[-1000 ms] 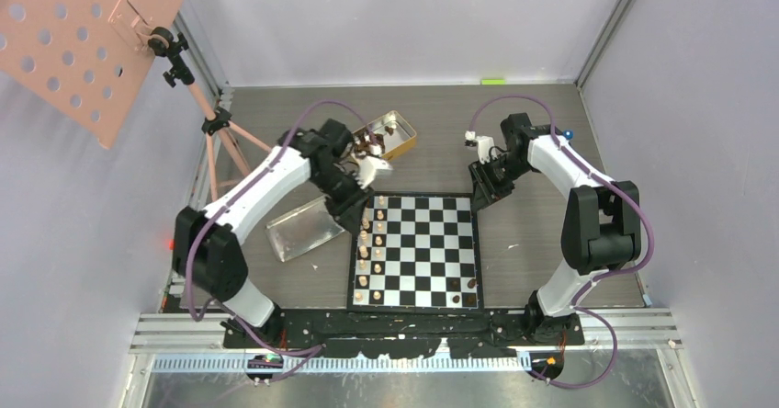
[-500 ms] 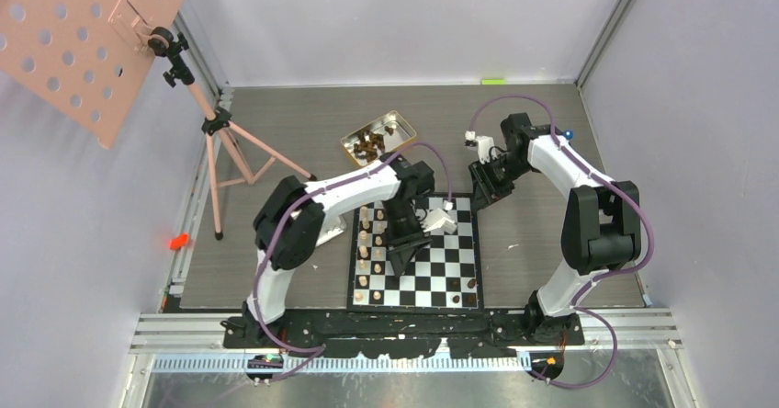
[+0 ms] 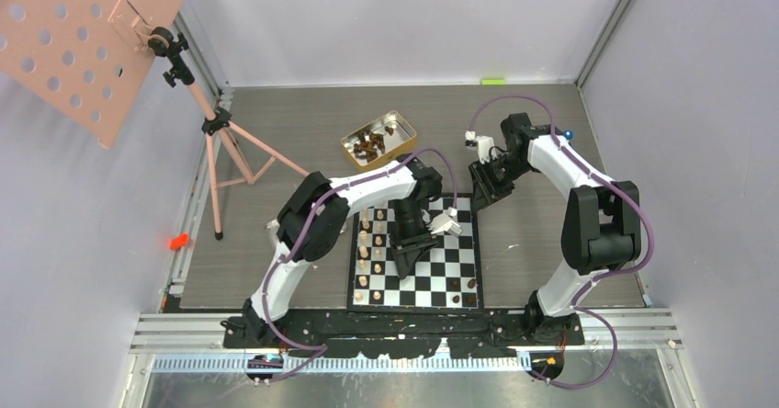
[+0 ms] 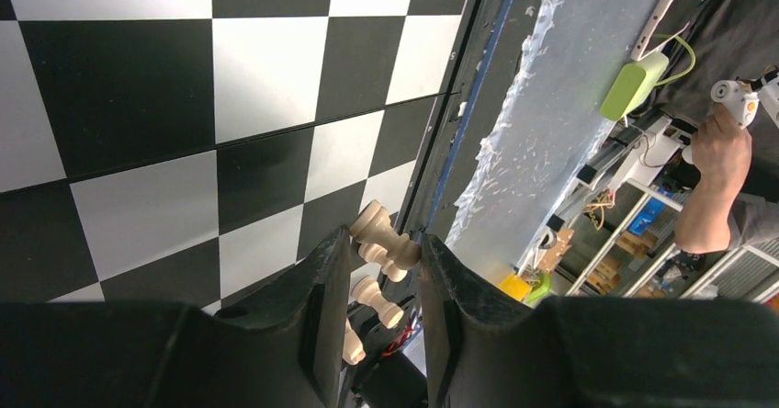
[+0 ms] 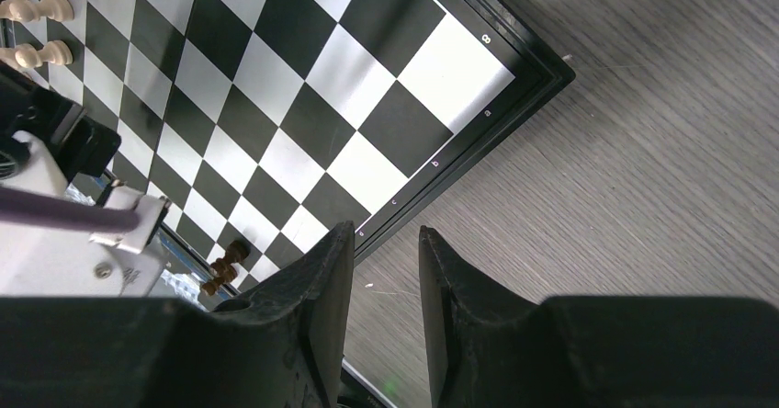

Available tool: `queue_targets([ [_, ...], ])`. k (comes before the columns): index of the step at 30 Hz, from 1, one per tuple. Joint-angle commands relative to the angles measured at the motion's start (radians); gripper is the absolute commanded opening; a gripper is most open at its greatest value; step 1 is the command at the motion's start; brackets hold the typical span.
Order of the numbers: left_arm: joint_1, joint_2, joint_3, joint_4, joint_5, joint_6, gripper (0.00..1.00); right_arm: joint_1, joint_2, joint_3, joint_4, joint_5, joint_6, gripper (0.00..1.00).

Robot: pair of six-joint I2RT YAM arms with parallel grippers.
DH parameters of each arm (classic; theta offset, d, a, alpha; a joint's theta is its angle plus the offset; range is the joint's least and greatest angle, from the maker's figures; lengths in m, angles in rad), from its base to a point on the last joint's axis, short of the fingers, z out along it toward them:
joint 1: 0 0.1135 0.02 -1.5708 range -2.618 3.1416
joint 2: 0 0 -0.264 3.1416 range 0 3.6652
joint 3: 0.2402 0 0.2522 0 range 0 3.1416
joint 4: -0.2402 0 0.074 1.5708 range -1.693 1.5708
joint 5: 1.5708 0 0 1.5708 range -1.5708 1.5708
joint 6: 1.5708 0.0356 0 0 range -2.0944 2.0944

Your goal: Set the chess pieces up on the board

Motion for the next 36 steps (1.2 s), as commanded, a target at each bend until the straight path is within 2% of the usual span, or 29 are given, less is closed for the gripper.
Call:
queue_targets([
  [1, -0.001, 0.027, 0.041, -0.062, -0.012, -0.005, 0.33, 0.0, -0.017, 0.034, -0.011, -0.01, -0.019, 0.38],
  [10, -0.001, 0.095, 0.094, -0.102, -0.032, -0.018, 0.37, 0.0, -0.018, 0.034, -0.012, -0.01, -0.02, 0.38],
  [16, -0.001, 0.105, 0.11, -0.111, -0.048, -0.021, 0.48, 0.0, -0.015, 0.034, -0.014, -0.013, -0.023, 0.38],
  [20, -0.001, 0.102, 0.129, -0.118, -0.061, -0.025, 0.5, 0.0, -0.015, 0.033, -0.015, -0.014, -0.023, 0.38],
  [29, -0.007, 0.0, 0.124, -0.067, -0.137, -0.073, 0.52, 0.0, -0.009, 0.035, -0.016, -0.015, -0.024, 0.38],
  [36, -0.065, -0.067, 0.02, 0.032, -0.223, -0.126, 0.52, 0.0, -0.01, 0.035, -0.019, -0.014, -0.023, 0.38],
])
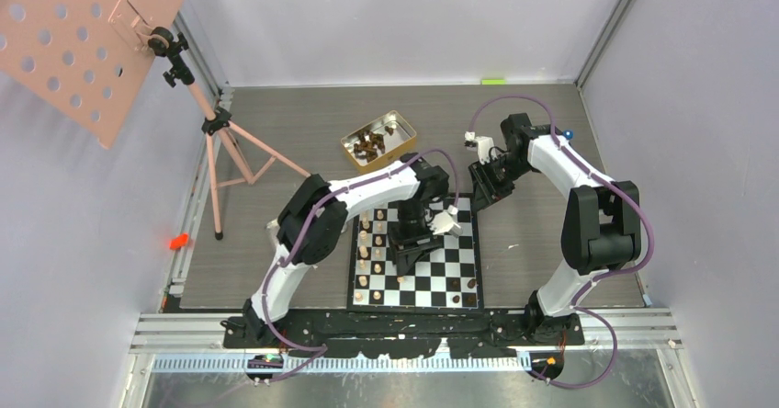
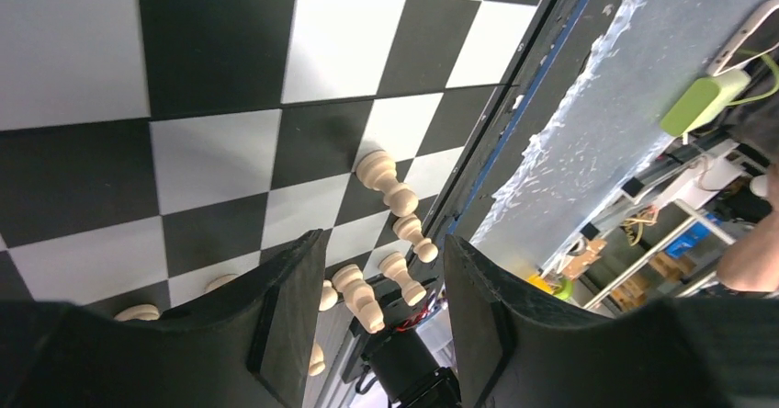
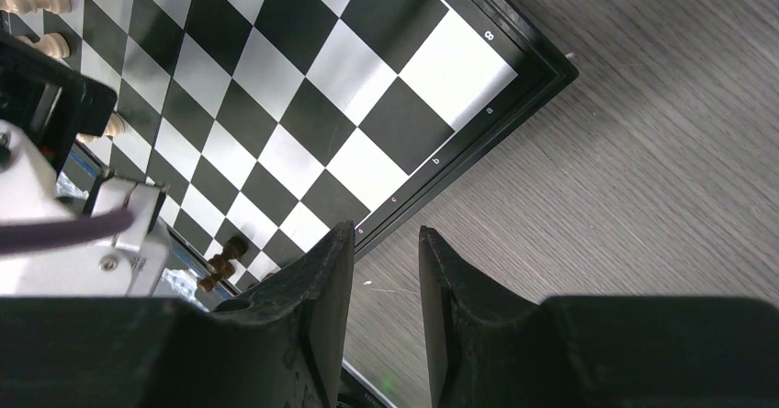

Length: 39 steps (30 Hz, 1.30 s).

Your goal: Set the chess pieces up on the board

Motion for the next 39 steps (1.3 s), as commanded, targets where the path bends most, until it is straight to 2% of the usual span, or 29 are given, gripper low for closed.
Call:
queue_targets([
  [1, -0.053, -0.094, -0.061, 0.068, -0.071, -0.046, 0.53, 0.0, -0.01, 0.035, -0.012, -0.013, -0.01, 0.38],
  [10, -0.13, -0.142, -0.108, 0.16, -0.233, -0.089, 0.52, 0.0, -0.009, 0.037, -0.013, -0.01, -0.011, 0.38],
  [18, -0.161, -0.128, -0.098, 0.17, -0.277, -0.095, 0.48, 0.0, -0.012, 0.034, -0.013, -0.01, -0.011, 0.38],
  [32, -0.165, -0.165, -0.116, 0.146, -0.291, -0.075, 0.2, 0.0, -0.004, 0.037, -0.016, -0.011, -0.012, 0.38],
  [36, -0.165, -0.22, -0.158, 0.138, -0.279, -0.041, 0.07, 0.0, -0.001, 0.039, -0.017, -0.013, -0.012, 0.38],
  [39, -0.165, -0.254, -0.207, 0.139, -0.29, -0.024, 0.05, 0.0, 0.003, 0.04, -0.018, -0.015, -0.011, 0.38],
])
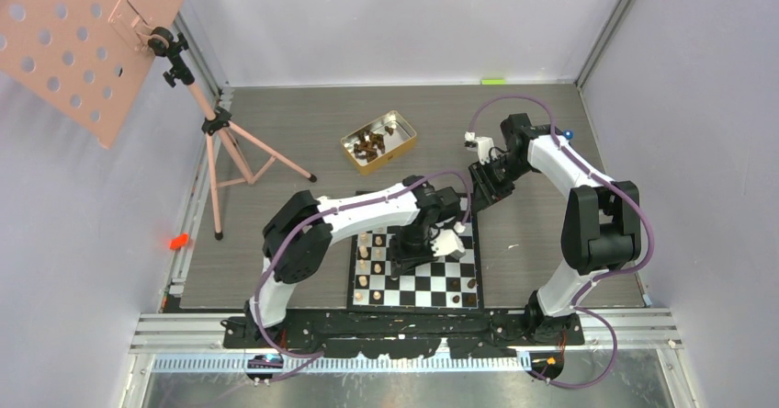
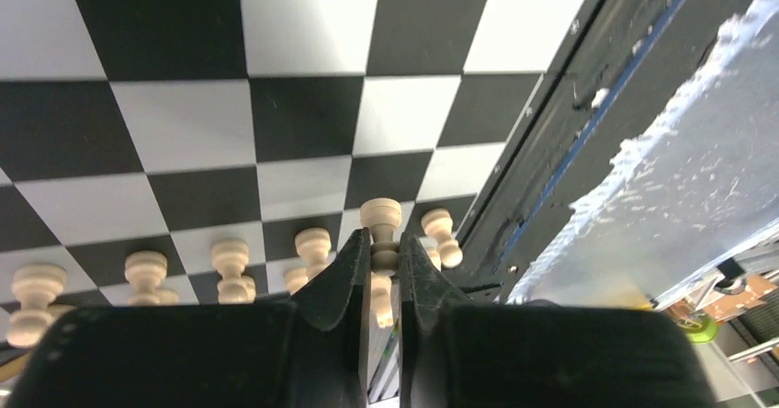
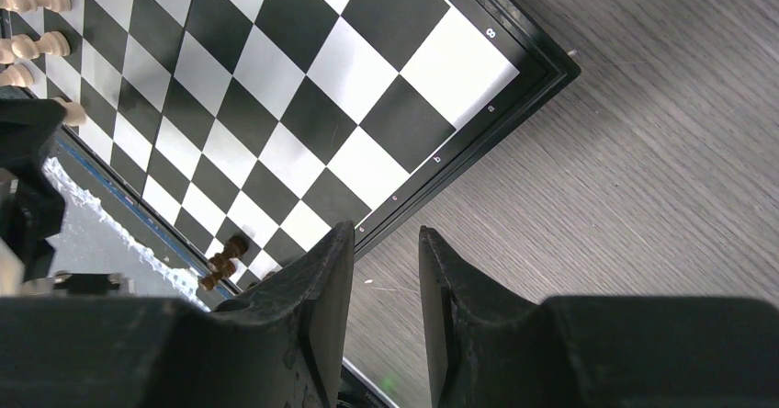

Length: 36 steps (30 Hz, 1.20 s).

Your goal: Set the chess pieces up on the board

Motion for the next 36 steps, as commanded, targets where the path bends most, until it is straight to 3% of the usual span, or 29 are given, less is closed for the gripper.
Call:
queue_targets([
  [1, -0.006, -0.102, -0.059, -0.017, -0.014, 0.046, 0.04, 0.0, 0.002, 0.041, -0.015, -0.014, -0.011, 0.38],
  [13, -0.005, -0.146, -0.162, 0.024, -0.037, 0.057, 0.06, 0.0, -0.002, 0.043, -0.015, -0.019, -0.006, 0.39],
  [36, -0.006, -0.122, -0.184, 0.043, -0.047, 0.055, 0.13, 0.0, -0.001, 0.043, -0.018, -0.016, -0.011, 0.39],
])
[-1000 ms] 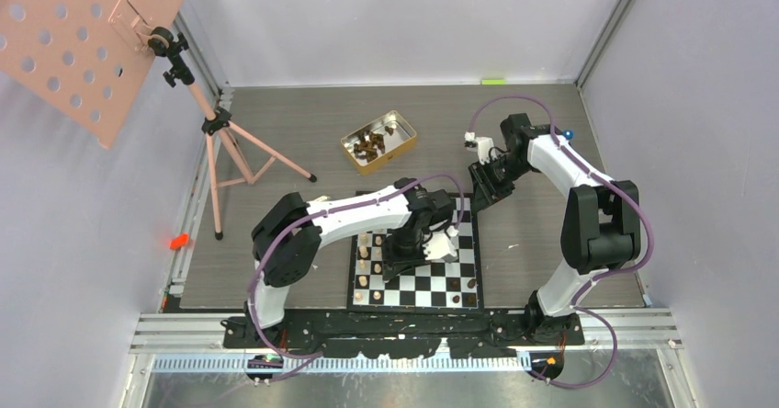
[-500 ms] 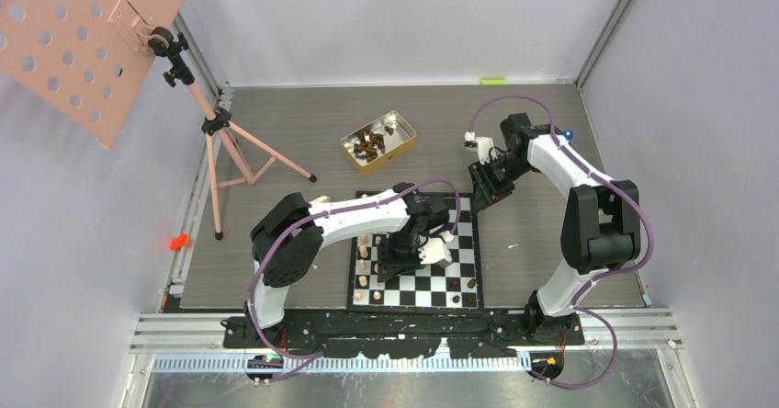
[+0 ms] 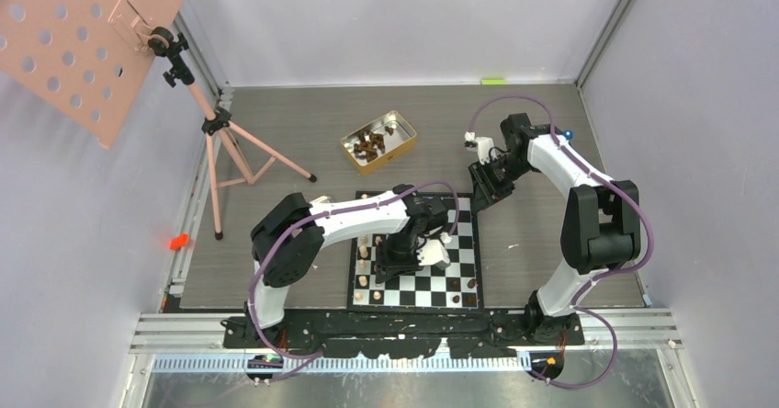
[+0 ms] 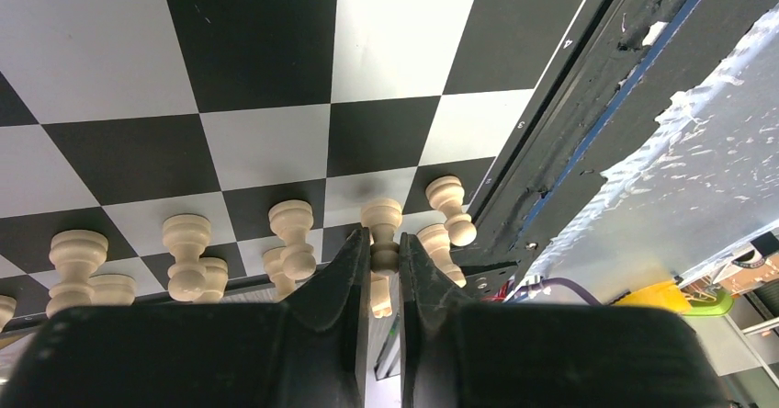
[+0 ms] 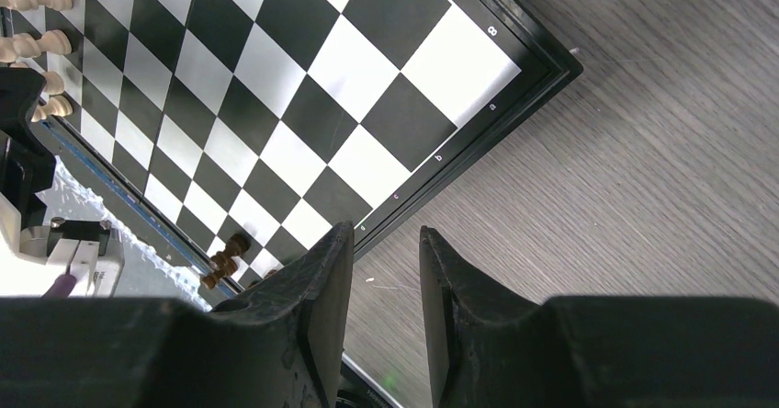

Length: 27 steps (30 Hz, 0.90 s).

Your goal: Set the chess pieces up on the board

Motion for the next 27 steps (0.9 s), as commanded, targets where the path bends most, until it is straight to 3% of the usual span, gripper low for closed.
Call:
queue_targets([
  [1, -0.005, -0.023, -0.002, 0.012, -0.007, 0.011, 0.13, 0.0, -0.005, 0.038, -0.01, -0.016, -0.011, 0.39],
  [27, -0.005, -0.018, -0.013, 0.013, -0.004, 0.009, 0.22, 0.0, -0.005, 0.038, -0.012, -0.014, -0.012, 0.39],
])
